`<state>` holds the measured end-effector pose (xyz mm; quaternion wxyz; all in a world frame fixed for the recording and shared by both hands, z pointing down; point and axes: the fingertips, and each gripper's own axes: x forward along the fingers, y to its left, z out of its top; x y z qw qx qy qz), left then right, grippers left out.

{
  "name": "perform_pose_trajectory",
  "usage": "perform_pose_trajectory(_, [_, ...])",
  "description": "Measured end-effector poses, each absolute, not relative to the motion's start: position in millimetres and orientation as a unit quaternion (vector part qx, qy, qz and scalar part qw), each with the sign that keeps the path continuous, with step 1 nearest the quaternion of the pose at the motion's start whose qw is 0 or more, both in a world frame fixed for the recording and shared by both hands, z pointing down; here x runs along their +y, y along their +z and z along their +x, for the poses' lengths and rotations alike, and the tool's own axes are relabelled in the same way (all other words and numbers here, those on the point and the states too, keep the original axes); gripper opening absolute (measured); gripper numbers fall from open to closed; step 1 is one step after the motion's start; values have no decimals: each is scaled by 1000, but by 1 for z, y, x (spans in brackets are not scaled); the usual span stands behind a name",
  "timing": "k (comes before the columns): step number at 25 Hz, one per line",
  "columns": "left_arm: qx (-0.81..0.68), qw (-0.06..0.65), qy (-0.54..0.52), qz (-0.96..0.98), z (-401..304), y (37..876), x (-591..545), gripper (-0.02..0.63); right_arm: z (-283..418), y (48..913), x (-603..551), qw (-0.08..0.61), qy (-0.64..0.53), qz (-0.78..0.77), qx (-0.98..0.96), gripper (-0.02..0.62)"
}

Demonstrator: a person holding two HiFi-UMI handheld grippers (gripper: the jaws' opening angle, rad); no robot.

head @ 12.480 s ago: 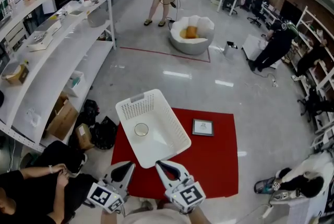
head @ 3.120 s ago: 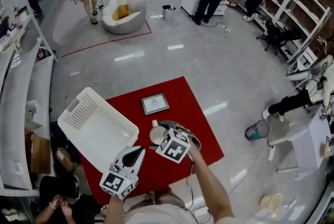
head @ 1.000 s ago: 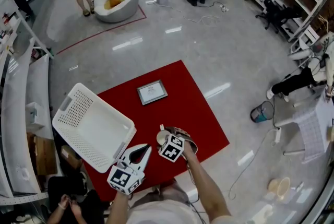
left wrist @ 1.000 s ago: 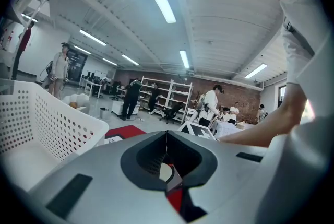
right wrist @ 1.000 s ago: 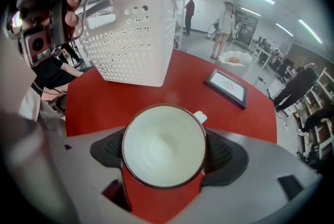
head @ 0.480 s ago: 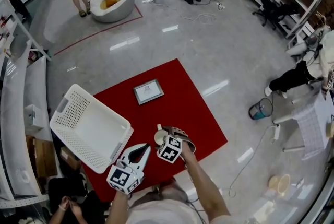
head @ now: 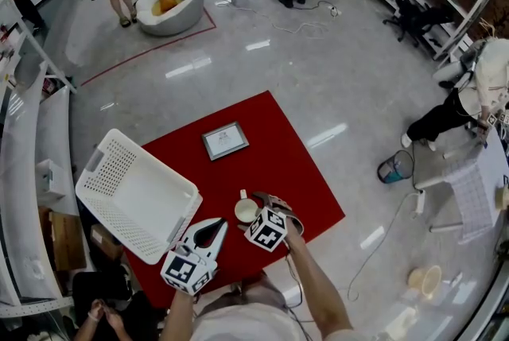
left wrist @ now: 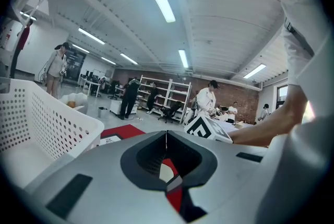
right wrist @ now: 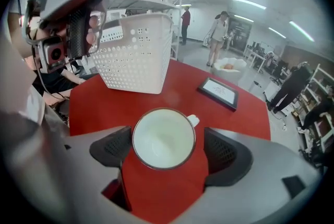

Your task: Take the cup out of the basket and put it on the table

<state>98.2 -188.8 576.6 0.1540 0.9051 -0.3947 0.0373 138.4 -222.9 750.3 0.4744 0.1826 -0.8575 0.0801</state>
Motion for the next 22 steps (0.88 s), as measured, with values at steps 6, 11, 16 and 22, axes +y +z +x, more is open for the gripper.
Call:
perform_pose_trajectory(6, [-392, 147, 37, 907, 99, 570, -189, 12, 153, 690, -226, 377, 100, 252, -886, 414])
perform_pose_trajectory(11, [-388, 141, 37, 910, 104, 564, -187, 12, 159, 640, -216, 295, 95, 281, -908, 392])
perform_pose_trajectory(16, [-383, 137, 37, 913, 104, 560, -183, 12, 162, 610, -207, 230, 87, 310, -919, 197])
perform_pose_trajectory(22, [-377, 131, 31, 916, 104, 550, -176, 12, 168, 584, -191, 139, 122, 339, -923, 22])
